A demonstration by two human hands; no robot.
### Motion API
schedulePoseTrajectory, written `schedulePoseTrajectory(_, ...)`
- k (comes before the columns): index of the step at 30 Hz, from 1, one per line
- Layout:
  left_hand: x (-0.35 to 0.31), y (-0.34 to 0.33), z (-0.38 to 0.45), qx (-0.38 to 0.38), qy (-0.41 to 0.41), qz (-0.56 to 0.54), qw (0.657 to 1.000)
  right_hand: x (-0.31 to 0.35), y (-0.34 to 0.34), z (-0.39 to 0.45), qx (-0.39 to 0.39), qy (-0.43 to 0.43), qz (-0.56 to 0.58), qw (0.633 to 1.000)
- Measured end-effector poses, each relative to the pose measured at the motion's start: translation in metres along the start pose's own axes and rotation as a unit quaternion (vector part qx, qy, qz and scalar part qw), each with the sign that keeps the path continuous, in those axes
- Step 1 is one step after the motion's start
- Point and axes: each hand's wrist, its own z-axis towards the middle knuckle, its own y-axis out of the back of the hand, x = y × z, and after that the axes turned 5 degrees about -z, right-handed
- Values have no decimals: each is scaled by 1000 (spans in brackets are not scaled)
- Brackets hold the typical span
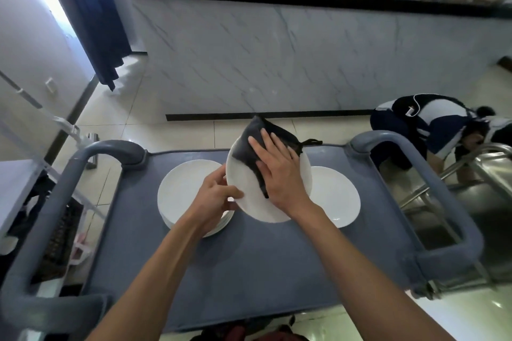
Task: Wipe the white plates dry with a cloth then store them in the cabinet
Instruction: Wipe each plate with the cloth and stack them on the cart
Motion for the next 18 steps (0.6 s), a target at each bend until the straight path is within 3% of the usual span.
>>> schedulePoseTrajectory(18,-2,32,-5,70,-12,-4,997,46,-16,-41,-2,21,-25,999)
